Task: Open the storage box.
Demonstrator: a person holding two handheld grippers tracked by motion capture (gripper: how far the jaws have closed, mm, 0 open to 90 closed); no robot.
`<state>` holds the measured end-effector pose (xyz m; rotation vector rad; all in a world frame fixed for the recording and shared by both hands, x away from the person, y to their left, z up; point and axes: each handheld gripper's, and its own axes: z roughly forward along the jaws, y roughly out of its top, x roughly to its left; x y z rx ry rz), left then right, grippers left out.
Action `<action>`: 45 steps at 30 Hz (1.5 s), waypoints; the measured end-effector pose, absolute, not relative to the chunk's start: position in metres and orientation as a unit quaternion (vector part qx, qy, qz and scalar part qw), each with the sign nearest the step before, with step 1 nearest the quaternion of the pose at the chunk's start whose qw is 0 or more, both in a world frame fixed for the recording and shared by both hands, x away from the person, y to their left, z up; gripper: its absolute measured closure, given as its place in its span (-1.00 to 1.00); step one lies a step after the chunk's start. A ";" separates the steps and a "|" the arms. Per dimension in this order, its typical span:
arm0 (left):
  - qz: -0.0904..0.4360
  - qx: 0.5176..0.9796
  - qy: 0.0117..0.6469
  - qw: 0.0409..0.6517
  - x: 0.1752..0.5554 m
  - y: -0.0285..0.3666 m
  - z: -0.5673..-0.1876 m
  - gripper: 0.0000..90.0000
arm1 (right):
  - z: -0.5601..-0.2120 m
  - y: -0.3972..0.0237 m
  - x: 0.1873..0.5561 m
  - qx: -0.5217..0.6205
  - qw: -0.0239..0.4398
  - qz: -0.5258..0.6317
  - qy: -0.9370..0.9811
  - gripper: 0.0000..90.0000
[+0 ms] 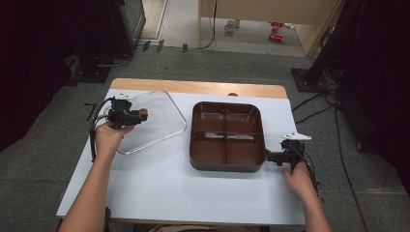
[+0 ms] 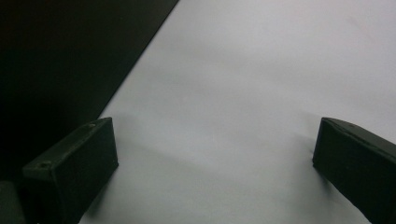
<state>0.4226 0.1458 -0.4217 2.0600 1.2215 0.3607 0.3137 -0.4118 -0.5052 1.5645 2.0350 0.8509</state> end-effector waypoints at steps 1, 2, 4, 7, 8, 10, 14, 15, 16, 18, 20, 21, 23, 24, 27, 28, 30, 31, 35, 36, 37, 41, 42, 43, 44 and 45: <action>0.138 0.798 0.472 0.349 0.423 0.146 -0.423 0.33 | -0.505 -0.412 0.314 0.565 0.217 0.307 0.735 -1.00; 0.137 0.798 0.473 0.347 0.423 0.145 -0.424 0.32 | -0.505 -0.412 0.314 0.565 0.217 0.307 0.735 -1.00; 0.135 0.801 0.472 0.342 0.424 0.144 -0.426 0.33 | -0.505 -0.412 0.314 0.565 0.217 0.307 0.735 -1.00; 0.133 0.804 0.471 0.338 0.425 0.142 -0.428 0.33 | -0.505 -0.412 0.314 0.565 0.217 0.307 0.735 -1.00; 0.131 0.807 0.470 0.333 0.425 0.141 -0.430 0.33 | -0.505 -0.412 0.314 0.565 0.217 0.307 0.735 -1.00; 0.131 0.809 0.469 0.330 0.426 0.140 -0.431 0.33 | -0.505 -0.412 0.314 0.565 0.217 0.307 0.735 -1.00; 0.129 0.815 0.465 0.322 0.426 0.136 -0.434 0.33 | -0.505 -0.412 0.314 0.565 0.217 0.307 0.735 -1.00; 0.129 0.815 0.464 0.321 0.426 0.136 -0.435 0.32 | -0.505 -0.412 0.314 0.565 0.217 0.307 0.735 -1.00; 0.129 0.816 0.464 0.320 0.426 0.135 -0.435 0.32 | -0.505 -0.412 0.314 0.565 0.217 0.307 0.735 -1.00; 0.128 0.817 0.465 0.317 0.427 0.135 -0.437 0.32 | -0.505 -0.412 0.314 0.565 0.217 0.307 0.735 -1.00; 0.125 0.817 0.467 0.313 0.428 0.136 -0.439 0.32 | -0.505 -0.412 0.314 0.565 0.217 0.307 0.735 -1.00; 0.125 0.817 0.467 0.313 0.428 0.136 -0.439 0.32 | -0.505 -0.412 0.314 0.565 0.217 0.307 0.735 -1.00; 0.123 0.817 0.471 0.309 0.429 0.136 -0.441 0.32 | -0.505 -0.412 0.314 0.565 0.217 0.307 0.735 -1.00; 0.122 0.818 0.471 0.308 0.429 0.136 -0.441 0.32 | -0.505 -0.412 0.314 0.565 0.217 0.307 0.735 -1.00; 0.121 0.819 0.470 0.305 0.429 0.136 -0.443 0.32 | -0.505 -0.412 0.314 0.565 0.217 0.307 0.735 -1.00; 0.121 0.819 0.470 0.305 0.429 0.136 -0.443 0.32 | -0.505 -0.412 0.314 0.565 0.217 0.307 0.735 -1.00; 0.120 0.819 0.471 0.304 0.430 0.136 -0.444 0.32 | -0.505 -0.412 0.314 0.565 0.217 0.307 0.735 -1.00; 0.119 0.821 0.471 0.300 0.430 0.135 -0.445 0.32 | -0.505 -0.412 0.314 0.565 0.217 0.307 0.735 -1.00; 0.118 0.823 0.471 0.294 0.431 0.134 -0.448 0.32 | -0.505 -0.412 0.314 0.565 0.217 0.307 0.735 -1.00; 0.118 0.823 0.472 0.292 0.431 0.134 -0.448 0.32 | -0.505 -0.412 0.314 0.565 0.217 0.307 0.735 -1.00; 0.117 0.824 0.472 0.291 0.431 0.134 -0.449 0.32 | -0.505 -0.412 0.314 0.565 0.217 0.307 0.735 -1.00; 0.116 0.825 0.472 0.288 0.431 0.132 -0.450 0.32 | -0.505 -0.412 0.314 0.565 0.217 0.307 0.735 -1.00; 0.116 0.826 0.471 0.287 0.431 0.132 -0.451 0.32 | -0.505 -0.412 0.314 0.565 0.217 0.307 0.735 -1.00; 0.116 0.827 0.471 0.286 0.431 0.132 -0.451 0.32 | -0.505 -0.412 0.314 0.565 0.217 0.307 0.735 -1.00; 0.115 0.827 0.471 0.284 0.431 0.132 -0.451 0.32 | -0.505 -0.412 0.314 0.565 0.217 0.307 0.735 -1.00; 0.115 0.827 0.471 0.284 0.431 0.132 -0.452 0.32 | -0.505 -0.412 0.314 0.565 0.217 0.307 0.735 -1.00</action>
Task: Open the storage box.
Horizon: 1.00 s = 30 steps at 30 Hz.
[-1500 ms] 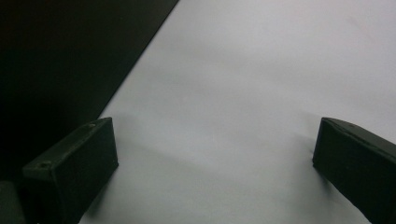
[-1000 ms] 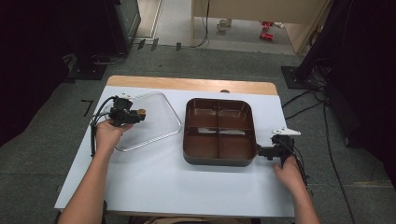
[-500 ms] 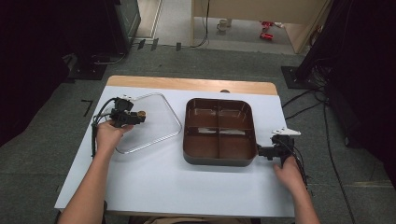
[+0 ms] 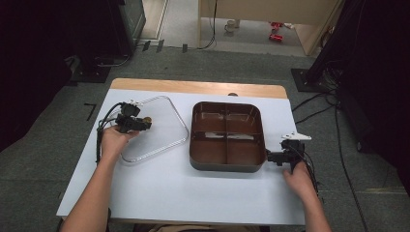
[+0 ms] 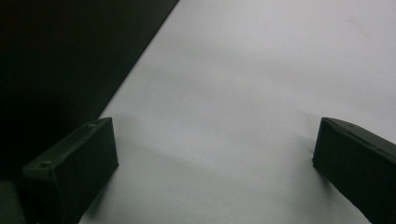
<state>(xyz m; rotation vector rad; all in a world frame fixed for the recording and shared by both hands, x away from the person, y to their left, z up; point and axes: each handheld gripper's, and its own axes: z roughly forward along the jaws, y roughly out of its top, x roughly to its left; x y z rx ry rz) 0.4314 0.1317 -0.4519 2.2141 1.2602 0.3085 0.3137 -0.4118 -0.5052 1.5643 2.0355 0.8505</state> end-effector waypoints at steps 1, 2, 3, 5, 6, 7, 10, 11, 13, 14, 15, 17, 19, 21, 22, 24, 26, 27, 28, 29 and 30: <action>0.114 0.829 0.470 0.282 0.432 0.132 -0.452 0.32 | -0.505 -0.412 0.314 0.565 0.217 0.307 0.735 -1.00; 0.114 0.829 0.471 0.281 0.432 0.132 -0.453 0.32 | -0.505 -0.412 0.314 0.565 0.217 0.307 0.735 -1.00; 0.113 0.829 0.471 0.279 0.432 0.132 -0.454 0.32 | -0.505 -0.412 0.314 0.565 0.217 0.307 0.735 -1.00; 0.112 0.830 0.471 0.276 0.432 0.131 -0.454 0.32 | -0.505 -0.412 0.314 0.565 0.217 0.307 0.735 -1.00; 0.111 0.831 0.471 0.274 0.432 0.131 -0.455 0.32 | -0.505 -0.412 0.314 0.565 0.217 0.307 0.735 -1.00; 0.108 0.831 0.472 0.273 0.433 0.132 -0.456 0.31 | -0.505 -0.412 0.314 0.565 0.217 0.307 0.735 -1.00; 0.106 0.830 0.474 0.276 0.433 0.132 -0.457 0.31 | -0.505 -0.412 0.314 0.565 0.217 0.307 0.735 -1.00; 0.105 0.829 0.474 0.276 0.433 0.132 -0.457 0.31 | -0.505 -0.412 0.314 0.565 0.217 0.307 0.735 -1.00; 0.105 0.829 0.474 0.277 0.433 0.132 -0.457 0.31 | -0.505 -0.412 0.314 0.565 0.217 0.307 0.735 -1.00; 0.103 0.829 0.474 0.279 0.433 0.133 -0.457 0.30 | -0.505 -0.412 0.314 0.565 0.217 0.307 0.735 -1.00; 0.103 0.829 0.474 0.279 0.433 0.133 -0.457 0.30 | -0.505 -0.412 0.314 0.565 0.217 0.307 0.735 -1.00; 0.105 0.825 0.476 0.285 0.433 0.134 -0.458 0.26 | -0.505 -0.412 0.314 0.565 0.217 0.307 0.735 -1.00; 0.108 0.824 0.476 0.287 0.433 0.135 -0.458 0.21 | -0.505 -0.412 0.314 0.565 0.217 0.307 0.735 -1.00; 0.111 0.821 0.476 0.294 0.433 0.135 -0.455 0.13 | -0.505 -0.412 0.314 0.565 0.217 0.307 0.735 -1.00; 0.111 0.821 0.476 0.294 0.433 0.135 -0.455 0.12 | -0.505 -0.412 0.314 0.565 0.217 0.307 0.735 -1.00; 0.116 0.820 0.473 0.301 0.431 0.135 -0.451 0.09 | -0.505 -0.412 0.314 0.565 0.217 0.307 0.735 -1.00; 0.115 0.817 0.473 0.309 0.428 0.134 -0.445 0.04 | -0.505 -0.412 0.314 0.565 0.217 0.307 0.735 -1.00; 0.115 0.817 0.473 0.309 0.428 0.134 -0.445 0.02 | -0.505 -0.412 0.314 0.565 0.217 0.307 0.735 -1.00; 0.117 0.817 0.470 0.314 0.426 0.133 -0.441 -0.01 | -0.505 -0.412 0.314 0.565 0.217 0.307 0.735 -1.00; 0.117 0.817 0.470 0.314 0.426 0.133 -0.441 -0.03 | -0.505 -0.412 0.314 0.565 0.217 0.307 0.735 -1.00; 0.120 0.818 0.466 0.316 0.424 0.132 -0.438 -0.03 | -0.505 -0.412 0.314 0.565 0.217 0.307 0.735 -1.00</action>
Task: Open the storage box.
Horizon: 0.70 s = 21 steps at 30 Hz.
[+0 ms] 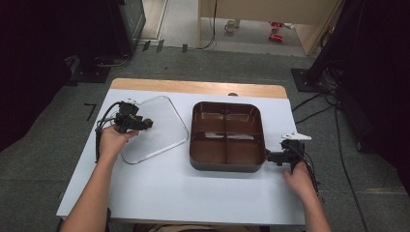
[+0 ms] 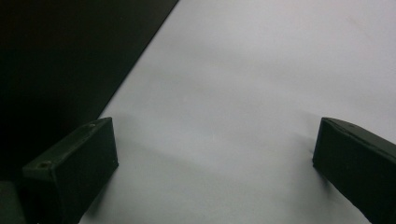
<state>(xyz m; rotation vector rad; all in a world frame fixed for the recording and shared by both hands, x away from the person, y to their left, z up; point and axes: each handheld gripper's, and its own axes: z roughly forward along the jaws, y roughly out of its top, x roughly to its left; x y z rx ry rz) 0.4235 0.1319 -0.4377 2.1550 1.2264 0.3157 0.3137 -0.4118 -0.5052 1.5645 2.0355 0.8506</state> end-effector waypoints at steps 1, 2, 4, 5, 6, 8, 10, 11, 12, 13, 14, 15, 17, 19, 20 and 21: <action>0.124 0.821 0.461 0.315 0.420 0.129 -0.435 -0.07 | -0.505 -0.412 0.314 0.565 0.217 0.307 0.735 -1.00; 0.124 0.821 0.461 0.315 0.420 0.129 -0.435 -0.08 | -0.505 -0.412 0.314 0.565 0.217 0.307 0.735 -1.00; 0.129 0.825 0.453 0.312 0.416 0.126 -0.432 -0.10 | -0.505 -0.412 0.314 0.565 0.217 0.307 0.735 -1.00; 0.133 0.827 0.449 0.312 0.414 0.123 -0.430 -0.10 | -0.505 -0.412 0.314 0.565 0.217 0.307 0.735 -1.00; 0.134 0.829 0.444 0.314 0.411 0.120 -0.428 -0.12 | -0.505 -0.412 0.314 0.565 0.217 0.307 0.735 -1.00; 0.135 0.830 0.441 0.314 0.410 0.119 -0.428 -0.14 | -0.505 -0.412 0.314 0.565 0.217 0.307 0.735 -1.00; 0.137 0.832 0.436 0.314 0.407 0.115 -0.426 -0.17 | -0.505 -0.412 0.314 0.565 0.217 0.307 0.735 -1.00; 0.138 0.834 0.432 0.315 0.404 0.111 -0.425 -0.18 | -0.505 -0.412 0.314 0.565 0.217 0.307 0.735 -1.00; 0.138 0.834 0.432 0.315 0.404 0.111 -0.425 -0.20 | -0.505 -0.412 0.314 0.565 0.217 0.307 0.735 -1.00; 0.139 0.835 0.430 0.315 0.401 0.109 -0.426 -0.21 | -0.505 -0.412 0.314 0.565 0.217 0.307 0.735 -1.00; 0.139 0.835 0.430 0.315 0.401 0.109 -0.426 -0.21 | -0.505 -0.412 0.314 0.565 0.217 0.307 0.735 -1.00; 0.139 0.836 0.428 0.315 0.399 0.108 -0.427 -0.21 | -0.505 -0.412 0.314 0.565 0.217 0.307 0.735 -1.00; 0.136 0.840 0.423 0.310 0.393 0.106 -0.430 -0.22 | -0.505 -0.412 0.314 0.565 0.217 0.307 0.735 -1.00; 0.134 0.841 0.422 0.311 0.391 0.105 -0.431 -0.23 | -0.505 -0.412 0.314 0.565 0.217 0.307 0.735 -1.00; 0.131 0.841 0.421 0.313 0.390 0.104 -0.432 -0.24 | -0.505 -0.412 0.314 0.565 0.217 0.307 0.735 -1.00; 0.129 0.842 0.419 0.314 0.388 0.103 -0.432 -0.25 | -0.505 -0.412 0.314 0.565 0.217 0.307 0.735 -1.00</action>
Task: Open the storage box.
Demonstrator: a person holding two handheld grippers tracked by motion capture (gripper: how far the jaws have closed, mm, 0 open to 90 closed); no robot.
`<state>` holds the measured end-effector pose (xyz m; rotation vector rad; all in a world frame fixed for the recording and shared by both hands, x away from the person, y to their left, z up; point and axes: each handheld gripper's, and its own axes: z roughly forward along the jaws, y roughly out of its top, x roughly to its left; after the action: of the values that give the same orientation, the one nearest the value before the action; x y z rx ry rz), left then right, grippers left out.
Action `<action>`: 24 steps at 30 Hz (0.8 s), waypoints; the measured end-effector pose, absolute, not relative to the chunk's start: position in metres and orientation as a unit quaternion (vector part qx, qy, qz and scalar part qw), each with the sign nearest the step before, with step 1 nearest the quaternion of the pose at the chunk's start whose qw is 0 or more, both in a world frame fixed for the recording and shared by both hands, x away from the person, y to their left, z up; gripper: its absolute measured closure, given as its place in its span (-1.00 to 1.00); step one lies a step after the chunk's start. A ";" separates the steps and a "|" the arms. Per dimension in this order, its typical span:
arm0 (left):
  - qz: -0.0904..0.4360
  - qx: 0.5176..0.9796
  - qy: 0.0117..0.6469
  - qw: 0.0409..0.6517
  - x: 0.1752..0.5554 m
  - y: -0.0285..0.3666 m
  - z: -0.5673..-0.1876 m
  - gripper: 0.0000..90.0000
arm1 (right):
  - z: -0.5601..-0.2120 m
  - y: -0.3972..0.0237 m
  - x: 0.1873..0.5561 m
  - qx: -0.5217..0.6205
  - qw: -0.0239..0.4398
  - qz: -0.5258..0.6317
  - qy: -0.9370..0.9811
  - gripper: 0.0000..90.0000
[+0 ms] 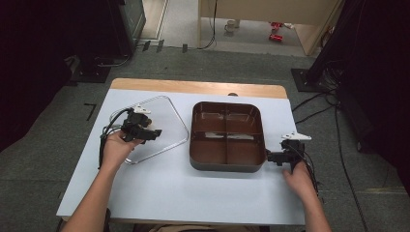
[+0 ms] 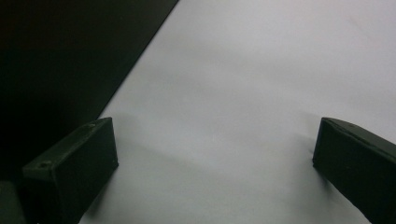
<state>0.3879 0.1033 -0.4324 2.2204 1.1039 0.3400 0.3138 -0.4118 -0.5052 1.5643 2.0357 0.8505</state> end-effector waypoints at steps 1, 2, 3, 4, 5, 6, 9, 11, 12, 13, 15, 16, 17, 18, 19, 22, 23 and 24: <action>0.127 0.843 0.415 0.317 0.385 0.101 -0.433 -0.28 | -0.505 -0.412 0.314 0.565 0.217 0.307 0.735 -1.00; 0.124 0.844 0.412 0.320 0.383 0.100 -0.433 -0.31 | -0.505 -0.412 0.314 0.565 0.217 0.307 0.735 -1.00; 0.124 0.844 0.412 0.320 0.383 0.100 -0.433 -0.31 | -0.505 -0.412 0.314 0.565 0.217 0.307 0.735 -1.00; 0.122 0.845 0.409 0.322 0.381 0.099 -0.432 -0.31 | -0.505 -0.412 0.314 0.565 0.217 0.307 0.735 -1.00; 0.121 0.845 0.407 0.324 0.379 0.098 -0.432 -0.31 | -0.505 -0.412 0.314 0.565 0.217 0.307 0.735 -1.00; 0.117 0.847 0.402 0.328 0.375 0.096 -0.432 -0.33 | -0.505 -0.412 0.314 0.565 0.216 0.307 0.735 -1.00; 0.117 0.848 0.397 0.332 0.370 0.092 -0.434 -0.36 | -0.505 -0.412 0.314 0.564 0.216 0.307 0.735 -1.00; 0.120 0.854 0.381 0.335 0.361 0.087 -0.438 -0.39 | -0.505 -0.412 0.314 0.565 0.216 0.307 0.735 -1.00; 0.120 0.854 0.381 0.335 0.361 0.087 -0.438 -0.42 | -0.505 -0.412 0.314 0.565 0.216 0.307 0.735 -1.00; 0.122 0.857 0.374 0.333 0.358 0.084 -0.439 -0.42 | -0.505 -0.412 0.314 0.565 0.216 0.307 0.735 -1.00; 0.119 0.862 0.364 0.333 0.352 0.079 -0.442 -0.43 | -0.505 -0.412 0.314 0.565 0.216 0.307 0.735 -1.00; 0.115 0.863 0.361 0.335 0.350 0.077 -0.444 -0.43 | -0.505 -0.412 0.314 0.565 0.216 0.307 0.735 -1.00; 0.111 0.865 0.356 0.334 0.347 0.074 -0.445 -0.43 | -0.505 -0.412 0.314 0.565 0.216 0.307 0.735 -1.00; 0.108 0.869 0.351 0.332 0.344 0.071 -0.447 -0.43 | -0.505 -0.412 0.314 0.565 0.216 0.307 0.735 -1.00; 0.107 0.871 0.346 0.331 0.342 0.068 -0.448 -0.43 | -0.505 -0.412 0.314 0.565 0.216 0.307 0.735 -1.00; 0.099 0.876 0.335 0.332 0.336 0.063 -0.452 -0.43 | -0.505 -0.412 0.314 0.565 0.216 0.307 0.735 -1.00; 0.097 0.878 0.332 0.331 0.335 0.061 -0.454 -0.43 | -0.505 -0.412 0.314 0.565 0.216 0.307 0.735 -1.00; 0.094 0.879 0.330 0.331 0.334 0.061 -0.455 -0.43 | -0.505 -0.412 0.314 0.565 0.216 0.307 0.735 -1.00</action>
<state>0.3339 0.0608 -0.4552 2.2971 0.8626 0.2462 0.3139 -0.4120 -0.5051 1.5650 2.0366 0.8510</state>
